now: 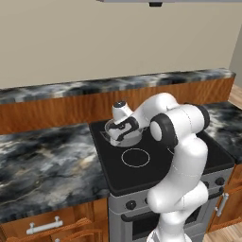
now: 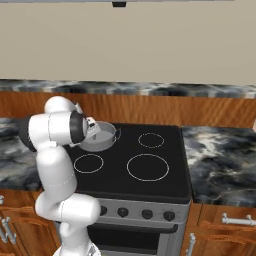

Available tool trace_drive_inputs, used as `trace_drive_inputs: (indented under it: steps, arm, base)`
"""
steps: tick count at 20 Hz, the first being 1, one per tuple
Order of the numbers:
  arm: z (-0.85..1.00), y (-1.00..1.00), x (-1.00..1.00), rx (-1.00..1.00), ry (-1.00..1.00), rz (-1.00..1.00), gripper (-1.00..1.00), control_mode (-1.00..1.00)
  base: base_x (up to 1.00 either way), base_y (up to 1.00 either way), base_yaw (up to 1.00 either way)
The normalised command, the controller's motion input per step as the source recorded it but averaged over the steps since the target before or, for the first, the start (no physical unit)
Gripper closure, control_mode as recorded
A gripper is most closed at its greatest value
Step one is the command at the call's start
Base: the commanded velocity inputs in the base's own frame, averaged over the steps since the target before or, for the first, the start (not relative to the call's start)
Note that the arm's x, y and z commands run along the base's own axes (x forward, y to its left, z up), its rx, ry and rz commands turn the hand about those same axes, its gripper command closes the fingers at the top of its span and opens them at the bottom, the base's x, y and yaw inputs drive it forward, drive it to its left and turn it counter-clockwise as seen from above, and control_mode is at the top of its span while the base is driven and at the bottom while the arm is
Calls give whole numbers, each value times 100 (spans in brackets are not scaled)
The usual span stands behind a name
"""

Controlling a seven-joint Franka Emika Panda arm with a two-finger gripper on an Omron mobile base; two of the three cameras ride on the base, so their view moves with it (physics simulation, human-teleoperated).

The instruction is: Move the pot and pan from the stove into the sink.

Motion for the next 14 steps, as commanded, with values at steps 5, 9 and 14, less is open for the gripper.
trace_drive_inputs:
  steps: [5, 9, 14]
  arm:
    - [-25, 0, 0, -6, 4, 1, -100, -100]
    - [-17, 1, 0, -5, 1, 1, 100, -100]
    - [-1, 1, 0, -1, 0, 0, 100, -100]
  base:
    - [0, 0, 0]
    - [0, 0, 0]
    - [0, 0, 0]
